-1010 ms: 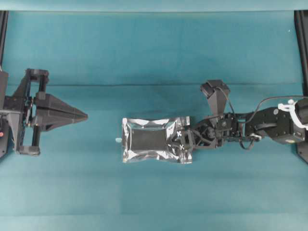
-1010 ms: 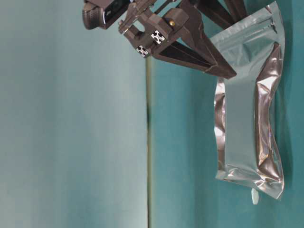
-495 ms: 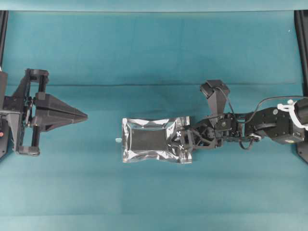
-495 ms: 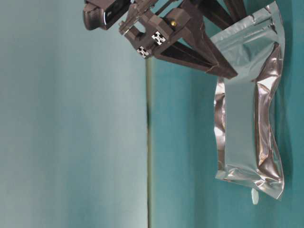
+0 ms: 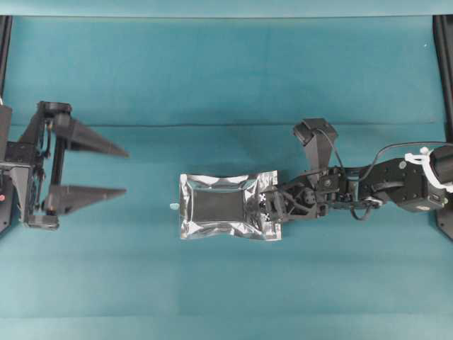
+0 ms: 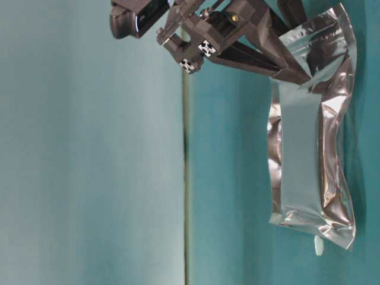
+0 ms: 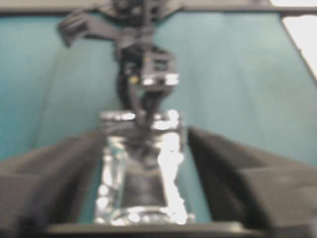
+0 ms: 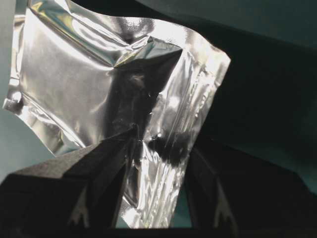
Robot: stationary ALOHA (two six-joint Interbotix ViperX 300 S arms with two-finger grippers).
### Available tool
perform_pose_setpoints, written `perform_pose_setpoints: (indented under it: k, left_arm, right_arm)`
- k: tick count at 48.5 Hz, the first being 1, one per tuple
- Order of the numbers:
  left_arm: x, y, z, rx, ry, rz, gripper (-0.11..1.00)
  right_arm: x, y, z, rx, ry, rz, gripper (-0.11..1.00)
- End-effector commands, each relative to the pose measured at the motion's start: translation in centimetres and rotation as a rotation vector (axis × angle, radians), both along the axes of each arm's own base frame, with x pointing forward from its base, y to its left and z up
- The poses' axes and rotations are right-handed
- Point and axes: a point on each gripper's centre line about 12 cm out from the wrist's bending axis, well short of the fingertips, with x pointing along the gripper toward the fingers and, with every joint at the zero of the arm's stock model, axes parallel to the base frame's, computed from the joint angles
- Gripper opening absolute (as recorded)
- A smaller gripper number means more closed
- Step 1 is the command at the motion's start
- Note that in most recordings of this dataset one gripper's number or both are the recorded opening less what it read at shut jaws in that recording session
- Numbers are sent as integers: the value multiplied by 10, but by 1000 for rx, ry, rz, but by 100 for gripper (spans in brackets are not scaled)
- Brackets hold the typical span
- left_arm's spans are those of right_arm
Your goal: Hand over the silver zip bag and make it stand upright.
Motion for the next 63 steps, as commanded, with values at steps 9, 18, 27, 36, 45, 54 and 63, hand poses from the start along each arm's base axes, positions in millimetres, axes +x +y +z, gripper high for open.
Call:
perform_pose_setpoints:
  k: [9, 18, 27, 36, 45, 54, 63]
  left_arm:
    - [2, 0, 4, 0, -11, 1, 83]
    - [2, 0, 4, 0, -11, 1, 82]
    - [2, 1, 3, 0, -9, 3, 82]
    - [2, 0, 4, -2, -12, 1, 82]
    - [2, 0, 4, -2, -12, 1, 82]
    - [2, 0, 4, -4, -12, 2, 82]
    - [2, 0, 3, -3, -11, 2, 82]
  right_arm:
    - [3, 3, 4, 16, 16, 3, 42]
    - [4, 3, 5, 15, 7, 2, 15]
    - [4, 3, 5, 16, 7, 1, 6]
    - [4, 3, 5, 15, 5, 2, 6]
    - [4, 3, 5, 15, 5, 2, 6]
    - [4, 3, 5, 9, 11, 11, 6]
    - [9, 3, 18, -7, -24, 30, 6]
